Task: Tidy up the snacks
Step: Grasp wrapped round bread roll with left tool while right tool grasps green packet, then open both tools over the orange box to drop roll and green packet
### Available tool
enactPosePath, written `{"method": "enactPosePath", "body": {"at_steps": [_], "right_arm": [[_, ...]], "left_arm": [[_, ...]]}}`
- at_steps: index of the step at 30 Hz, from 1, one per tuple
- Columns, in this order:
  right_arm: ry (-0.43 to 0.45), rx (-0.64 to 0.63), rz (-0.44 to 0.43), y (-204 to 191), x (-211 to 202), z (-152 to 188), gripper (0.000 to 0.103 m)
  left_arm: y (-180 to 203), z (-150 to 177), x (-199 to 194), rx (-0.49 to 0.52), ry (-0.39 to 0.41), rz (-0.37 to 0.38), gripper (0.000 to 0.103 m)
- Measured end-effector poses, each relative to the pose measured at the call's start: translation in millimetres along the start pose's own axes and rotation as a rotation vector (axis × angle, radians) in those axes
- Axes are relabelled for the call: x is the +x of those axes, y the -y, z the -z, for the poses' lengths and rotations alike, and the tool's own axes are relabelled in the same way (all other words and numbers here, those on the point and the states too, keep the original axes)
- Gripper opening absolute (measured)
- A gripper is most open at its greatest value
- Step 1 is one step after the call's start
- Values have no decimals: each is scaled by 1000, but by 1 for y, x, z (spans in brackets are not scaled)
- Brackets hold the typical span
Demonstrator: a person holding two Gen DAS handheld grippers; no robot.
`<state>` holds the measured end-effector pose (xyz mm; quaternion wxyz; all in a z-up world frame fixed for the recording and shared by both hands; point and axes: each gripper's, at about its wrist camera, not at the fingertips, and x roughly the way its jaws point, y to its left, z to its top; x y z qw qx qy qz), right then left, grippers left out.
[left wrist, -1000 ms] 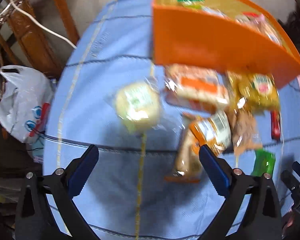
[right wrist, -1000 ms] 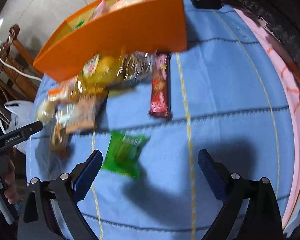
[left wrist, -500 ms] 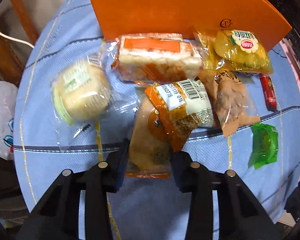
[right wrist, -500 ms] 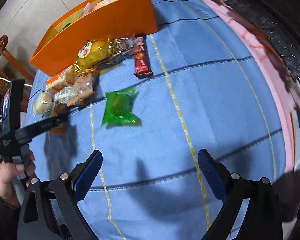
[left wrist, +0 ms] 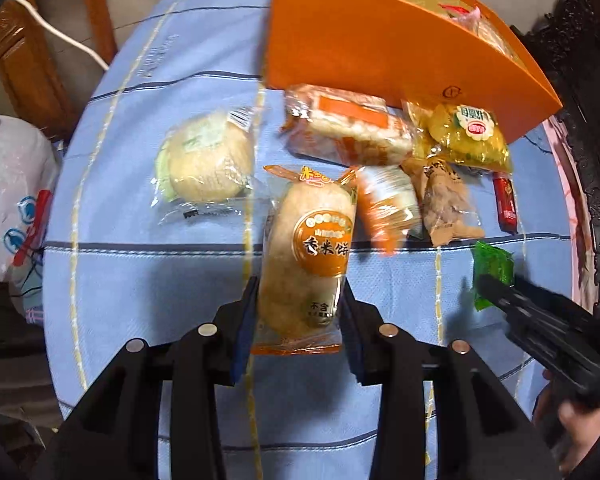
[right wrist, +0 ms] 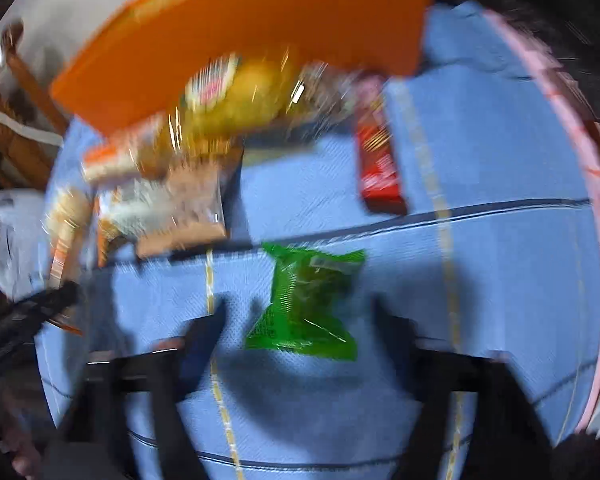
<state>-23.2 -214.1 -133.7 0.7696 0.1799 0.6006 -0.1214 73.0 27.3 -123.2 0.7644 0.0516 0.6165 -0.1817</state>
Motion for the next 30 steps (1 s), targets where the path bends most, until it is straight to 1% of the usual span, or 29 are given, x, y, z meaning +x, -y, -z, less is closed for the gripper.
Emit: {"method": "enactPosePath", "body": {"at_steps": [1,2,3,5,7,9,11,14,16,19,21,22,23,25,27,30], "right_arm": [[-11,-20,0,-1,5,-1,32],[5,-67,7,-4,5,-1,32],[1,-83,3,-5,5,-2,32],[-4,-86,-61,0,-3,-2,31],[19,-118,-90,3,-17,-3,31],[39,-131,-140,11,-34,-6,32],[70,-154,-138,16,-48,-11,32],[98,-145,-165,25,-61,-23,32],[132,-146,-173,26,-70,-33,32],[201,-157,-188,26,-92,-56,32],[258,-157,-193,30,-107,-77,32],[279,-152,-198,31,-113,-89,32],[294,-147,-201,33,-116,-97,32],[334,-131,-202,35,-123,-122,32],[359,-134,-205,33,-126,-143,33],[383,-137,-212,26,-124,-171,33]], "left_arm": [[3,6,-5,-5,1,-8,37],[6,8,-9,-13,-2,-12,37],[6,10,-10,-20,-6,-12,37],[9,9,-15,-31,3,-14,37],[15,12,-26,-35,22,-13,37],[16,9,-35,-41,42,-3,37],[20,6,-43,-40,59,-4,37],[29,-3,-54,-31,82,-9,37],[37,-12,-64,-16,108,-11,37],[50,-39,-88,9,165,11,37],[58,-58,-101,28,214,7,37],[63,-73,-110,39,247,5,37],[66,-83,-114,41,263,11,37],[72,-105,-121,41,287,23,37],[80,-132,-122,53,307,11,37],[88,-165,-112,60,299,17,37]]}}
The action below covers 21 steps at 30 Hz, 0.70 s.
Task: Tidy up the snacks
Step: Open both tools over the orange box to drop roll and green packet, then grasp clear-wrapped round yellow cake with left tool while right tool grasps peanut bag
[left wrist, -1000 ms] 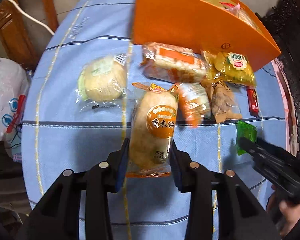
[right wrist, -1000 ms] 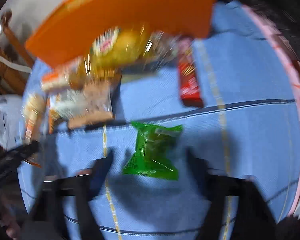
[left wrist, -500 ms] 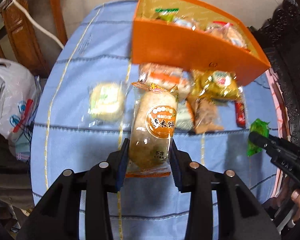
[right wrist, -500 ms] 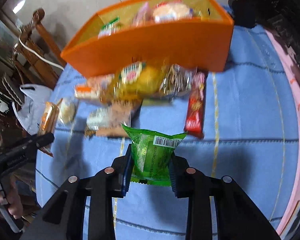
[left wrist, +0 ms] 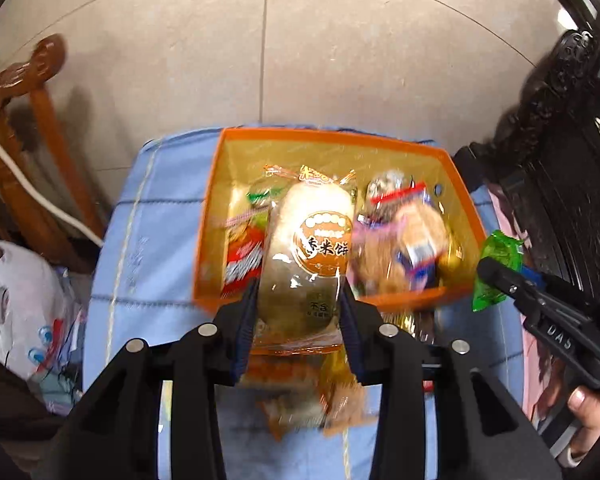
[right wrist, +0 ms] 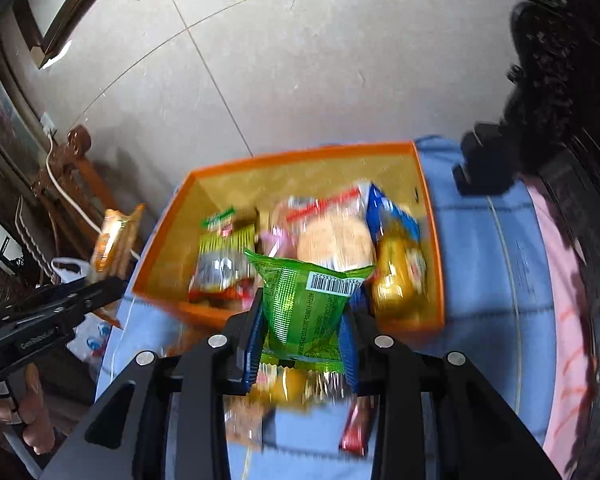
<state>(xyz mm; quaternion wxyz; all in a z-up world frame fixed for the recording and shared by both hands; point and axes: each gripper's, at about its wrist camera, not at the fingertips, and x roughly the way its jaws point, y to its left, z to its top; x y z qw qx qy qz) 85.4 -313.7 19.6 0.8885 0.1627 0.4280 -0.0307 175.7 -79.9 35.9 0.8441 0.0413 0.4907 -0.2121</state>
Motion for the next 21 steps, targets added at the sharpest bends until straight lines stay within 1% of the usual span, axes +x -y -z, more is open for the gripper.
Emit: {"method": "enactPosePath", "body": {"at_steps": [4,6,8,9,10,11,12,13,14,15,18,20,21], "right_arm": [[6,4,17,0,26,-16,33],[1,22,22,5,40,-21,34],[4,40,37,9,52,-24,35],[9,58,31,12,59,-27,41],[12,74,25,14,65,-28,63],[11,103,20,18,71,-30,72],[22,128,24,21,71,-30,77],[49,161,33,24,69,-29,79],[71,180,41,28,66,-28,80],[90,191,42,31,62,-24,83],[78,204,43,35,55,-13,84],[63,212,42,36,49,-6,87],[58,215,43,36,47,-2,90]], "left_arm": [[4,-23,29,4,-17,-10,37],[3,-27,45,-2,-32,-5,37],[4,-31,62,7,-43,-18,37],[5,-33,69,11,-48,-18,39],[6,-33,76,16,-58,-27,56],[6,-33,80,22,-65,-49,69],[7,-33,81,30,-59,-72,92],[9,-33,79,41,-40,-106,96],[10,-32,76,58,-5,-140,96],[11,-31,74,73,6,-156,96],[11,-28,73,79,-14,-157,96],[9,-25,67,67,-7,-166,96],[7,-23,63,59,-2,-167,96]]}}
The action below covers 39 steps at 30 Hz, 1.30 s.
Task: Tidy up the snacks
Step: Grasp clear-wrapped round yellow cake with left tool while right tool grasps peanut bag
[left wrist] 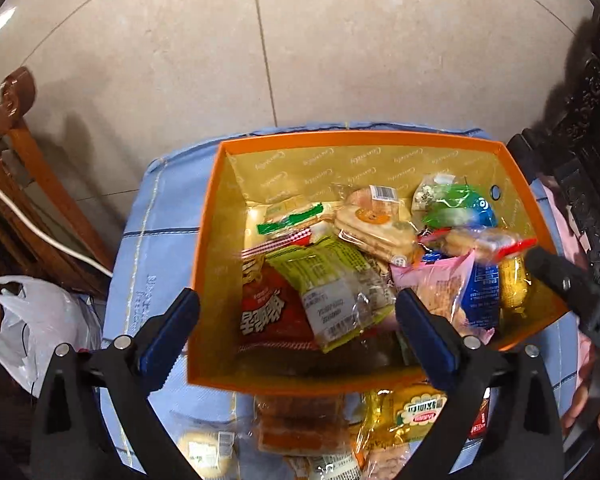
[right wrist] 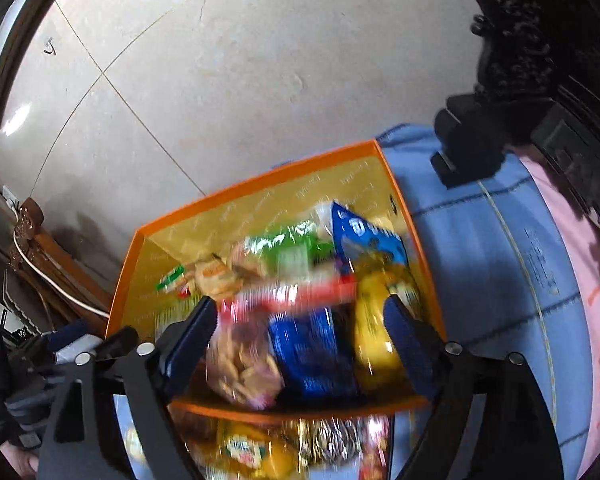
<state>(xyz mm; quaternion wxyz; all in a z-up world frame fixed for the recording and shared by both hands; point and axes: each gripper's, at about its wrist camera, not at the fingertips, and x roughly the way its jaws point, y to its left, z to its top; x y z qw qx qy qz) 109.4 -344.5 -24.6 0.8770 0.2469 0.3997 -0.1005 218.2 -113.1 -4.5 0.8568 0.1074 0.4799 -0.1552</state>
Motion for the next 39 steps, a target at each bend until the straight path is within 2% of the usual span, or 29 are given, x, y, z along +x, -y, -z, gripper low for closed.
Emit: {"method": "enactPosePath", "body": {"at_steps": [3,10,14,21,24,26,29,35,36,37,38,39], "right_arm": [[-6,14,5,3,-13,13,94],[-69,37,1,7,-33,47,95],[-112,30,4,8,-41,71,95],[-226,41,9,19,-41,122,95],[-289,68,15,25,-37,143,95],[-309,69,13,24,-35,151,95],[-323,65,16,22,-31,156,95],[-334,49,25,15,-24,157,95],[-336,44,33,15,-23,157,95],[-337,43,41,15,-21,157,95],[-338,44,45,16,-20,156,95],[-345,45,53,16,-16,157,95]], "left_arm": [[-3,9,-10,-9,-6,9,96],[-11,36,-34,-4,-10,-7,96],[-21,65,-37,-14,-39,-29,97],[-61,128,-4,-120,-174,-83,97],[-82,147,7,-180,-209,-63,97],[-93,156,17,-205,-246,-85,97],[-102,163,29,-234,-281,-74,96],[-108,160,53,-245,-323,-65,96],[-110,159,58,-250,-331,-64,91],[-110,158,61,-249,-333,-63,79],[-110,158,64,-243,-344,-39,59],[-109,158,65,-241,-347,-39,57]]}}
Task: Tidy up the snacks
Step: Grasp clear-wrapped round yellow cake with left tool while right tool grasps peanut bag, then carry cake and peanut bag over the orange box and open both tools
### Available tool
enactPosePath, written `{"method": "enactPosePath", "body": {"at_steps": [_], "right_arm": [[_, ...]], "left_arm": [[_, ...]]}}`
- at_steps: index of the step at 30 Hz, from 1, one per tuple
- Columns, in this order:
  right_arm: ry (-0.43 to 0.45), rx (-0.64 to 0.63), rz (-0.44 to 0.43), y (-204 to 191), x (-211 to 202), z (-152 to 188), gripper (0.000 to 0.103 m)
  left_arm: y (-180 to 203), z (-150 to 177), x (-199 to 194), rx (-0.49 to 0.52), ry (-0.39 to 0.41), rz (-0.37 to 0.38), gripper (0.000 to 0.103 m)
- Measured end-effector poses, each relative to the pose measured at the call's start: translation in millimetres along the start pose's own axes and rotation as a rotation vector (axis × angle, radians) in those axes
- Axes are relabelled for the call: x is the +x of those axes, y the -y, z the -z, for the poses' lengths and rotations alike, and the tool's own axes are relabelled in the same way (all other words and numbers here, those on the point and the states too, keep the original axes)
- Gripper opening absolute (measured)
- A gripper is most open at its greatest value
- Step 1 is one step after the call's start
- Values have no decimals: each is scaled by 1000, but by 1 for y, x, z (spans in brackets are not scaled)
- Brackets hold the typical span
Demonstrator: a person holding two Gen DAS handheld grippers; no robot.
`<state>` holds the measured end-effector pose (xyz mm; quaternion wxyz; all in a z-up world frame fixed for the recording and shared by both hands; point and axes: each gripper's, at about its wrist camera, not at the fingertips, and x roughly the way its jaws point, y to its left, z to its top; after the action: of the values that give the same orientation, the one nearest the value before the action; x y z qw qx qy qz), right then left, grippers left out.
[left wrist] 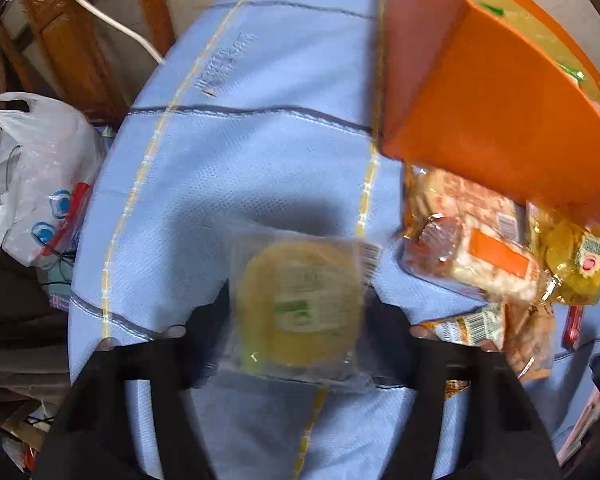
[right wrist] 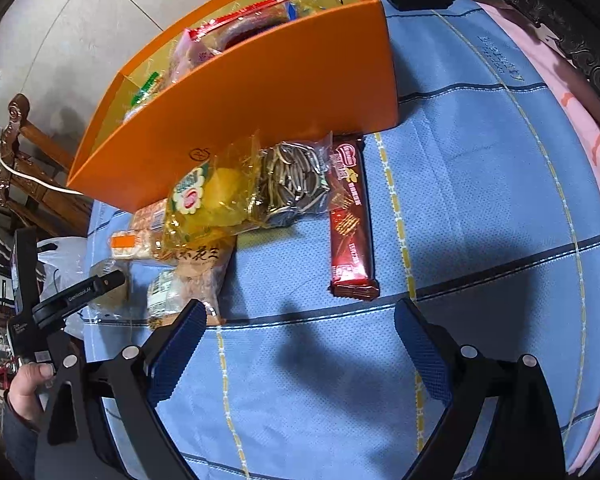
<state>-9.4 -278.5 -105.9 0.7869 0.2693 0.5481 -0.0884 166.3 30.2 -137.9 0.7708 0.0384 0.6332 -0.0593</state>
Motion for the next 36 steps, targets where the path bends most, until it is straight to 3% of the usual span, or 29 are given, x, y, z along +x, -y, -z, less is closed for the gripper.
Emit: {"method": "enactPosePath", "body": {"at_steps": [4,12,14,15,16,17,19,29,36], "right_arm": [[-44,-52,-15,-16,14,-3,95],[-55,-254,-13,-91,59,-15,95],[-77,-281,-3,-98,72,-18,79],[-123,-312,6,-102,82,-17,57],[-109,-352,29,-106,80,-15,40],[-109,-382,41,-109,78,-13,38],[-135,-391,8,-104,70,-9,37],[-73,-301,-85,-47,-5,8,37],[-47,-297,-196,-50,-36,10,37]], "left_arm": [[1,4,-3,1,-6,15,55],[4,19,-12,12,-35,42,55],[6,22,-14,15,-31,39,55],[4,20,-14,15,-29,38,55],[5,21,-16,13,-27,40,55],[6,22,-19,10,-21,43,55],[7,25,-23,15,-12,44,55],[46,48,-71,142,56,117,55],[59,47,-94,177,97,136,55]]}}
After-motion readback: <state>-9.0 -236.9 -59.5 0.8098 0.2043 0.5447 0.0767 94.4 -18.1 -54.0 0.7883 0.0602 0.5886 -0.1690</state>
